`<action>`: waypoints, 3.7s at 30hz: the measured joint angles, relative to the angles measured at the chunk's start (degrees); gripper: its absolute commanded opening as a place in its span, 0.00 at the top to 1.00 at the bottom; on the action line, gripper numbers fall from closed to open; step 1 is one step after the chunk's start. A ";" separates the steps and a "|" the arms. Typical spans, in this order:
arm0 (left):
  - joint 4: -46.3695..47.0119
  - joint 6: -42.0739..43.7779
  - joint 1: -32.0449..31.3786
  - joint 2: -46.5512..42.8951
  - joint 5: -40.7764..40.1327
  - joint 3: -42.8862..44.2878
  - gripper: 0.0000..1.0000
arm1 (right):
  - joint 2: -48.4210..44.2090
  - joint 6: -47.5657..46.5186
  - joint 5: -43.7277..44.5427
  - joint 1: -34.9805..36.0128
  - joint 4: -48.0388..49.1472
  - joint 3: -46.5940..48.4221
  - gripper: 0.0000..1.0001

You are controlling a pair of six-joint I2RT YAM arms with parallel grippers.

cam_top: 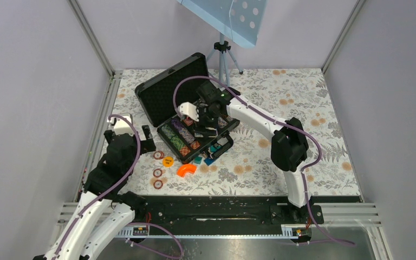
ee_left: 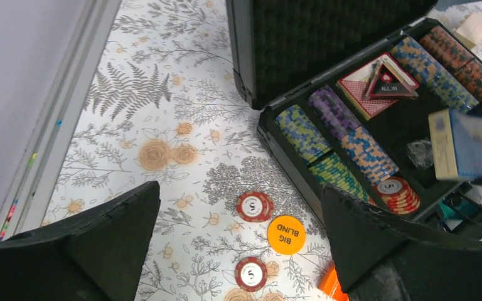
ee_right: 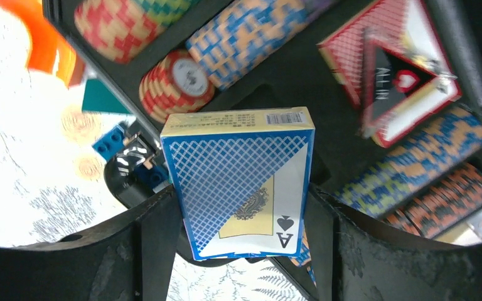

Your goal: Pack up texas hold em set

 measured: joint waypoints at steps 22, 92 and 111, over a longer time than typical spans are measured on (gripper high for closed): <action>0.02 -0.39 0.00 -6.16 -7.41 -0.31 0.01 | 0.31 -38.03 0.17 -0.07 3.19 -6.27 0.27; 0.04 -0.37 0.00 -6.19 -7.34 -0.83 0.01 | 5.01 -39.50 5.77 3.41 -0.81 -2.95 0.11; 0.04 -0.37 0.00 -6.19 -7.32 -0.83 0.01 | -6.23 -31.98 -1.42 3.69 2.23 -10.10 0.07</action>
